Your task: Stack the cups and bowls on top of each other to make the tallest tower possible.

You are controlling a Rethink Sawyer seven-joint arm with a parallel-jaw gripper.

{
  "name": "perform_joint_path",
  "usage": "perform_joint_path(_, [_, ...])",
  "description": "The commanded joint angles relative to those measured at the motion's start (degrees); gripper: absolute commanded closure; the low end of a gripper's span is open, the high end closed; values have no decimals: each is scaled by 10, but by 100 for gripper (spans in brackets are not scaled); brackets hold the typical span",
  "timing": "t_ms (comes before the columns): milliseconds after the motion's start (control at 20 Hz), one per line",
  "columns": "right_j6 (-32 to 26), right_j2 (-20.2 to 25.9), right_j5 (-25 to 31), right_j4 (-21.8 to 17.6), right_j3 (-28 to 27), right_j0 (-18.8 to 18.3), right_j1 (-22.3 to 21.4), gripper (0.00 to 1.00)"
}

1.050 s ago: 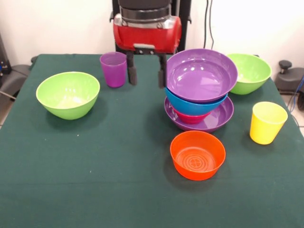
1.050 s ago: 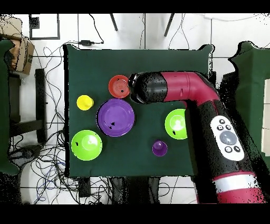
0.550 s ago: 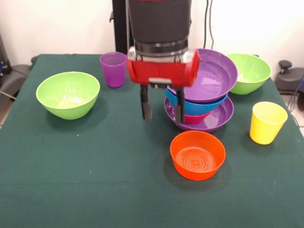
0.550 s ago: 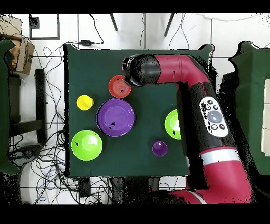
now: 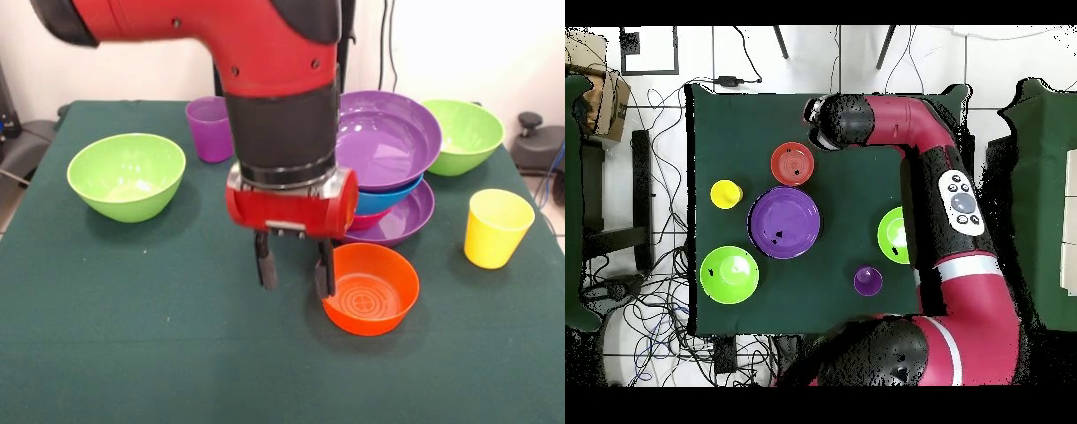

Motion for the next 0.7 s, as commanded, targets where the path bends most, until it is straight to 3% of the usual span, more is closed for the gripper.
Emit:
perform_joint_path(50, [-138, 9, 44, -45, -54, 18, 50, 0])
perform_joint_path(350, [-132, 5, 34, -47, -61, 25, 58, 0])
perform_joint_path(700, [-121, -3, 37, -44, -37, 27, 33, 0])
